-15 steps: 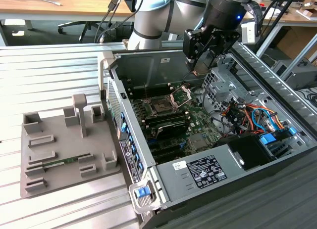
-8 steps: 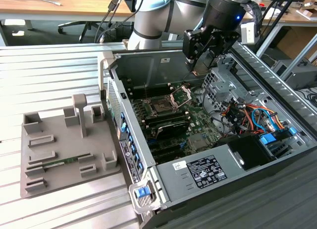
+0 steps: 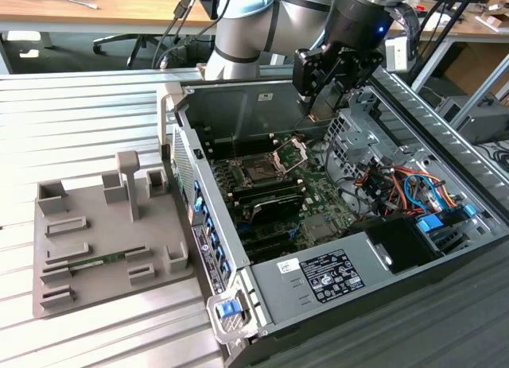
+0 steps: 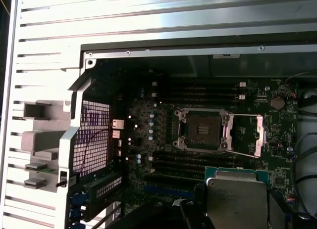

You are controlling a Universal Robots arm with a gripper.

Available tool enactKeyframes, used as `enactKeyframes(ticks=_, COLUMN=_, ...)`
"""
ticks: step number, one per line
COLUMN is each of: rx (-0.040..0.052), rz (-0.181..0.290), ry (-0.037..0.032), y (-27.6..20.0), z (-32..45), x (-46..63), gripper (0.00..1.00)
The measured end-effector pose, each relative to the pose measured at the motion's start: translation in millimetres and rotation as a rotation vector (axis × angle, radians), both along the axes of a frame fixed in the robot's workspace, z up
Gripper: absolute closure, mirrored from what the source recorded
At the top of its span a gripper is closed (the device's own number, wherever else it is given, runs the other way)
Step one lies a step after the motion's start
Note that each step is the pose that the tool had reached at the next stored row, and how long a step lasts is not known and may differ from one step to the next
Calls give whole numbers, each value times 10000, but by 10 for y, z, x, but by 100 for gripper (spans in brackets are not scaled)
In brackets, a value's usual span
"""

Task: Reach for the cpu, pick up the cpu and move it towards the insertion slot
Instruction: 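Pick up the cpu and move it towards the insertion slot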

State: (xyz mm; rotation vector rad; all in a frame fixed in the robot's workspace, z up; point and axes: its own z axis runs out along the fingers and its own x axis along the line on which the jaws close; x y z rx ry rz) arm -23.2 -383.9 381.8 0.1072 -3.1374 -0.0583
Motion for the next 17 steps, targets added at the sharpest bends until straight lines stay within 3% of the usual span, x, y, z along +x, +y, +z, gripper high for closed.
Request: enactKeyframes(ticks=17, rx=0, rz=1, ry=0, y=18, z=-40, x=0, gripper=45)
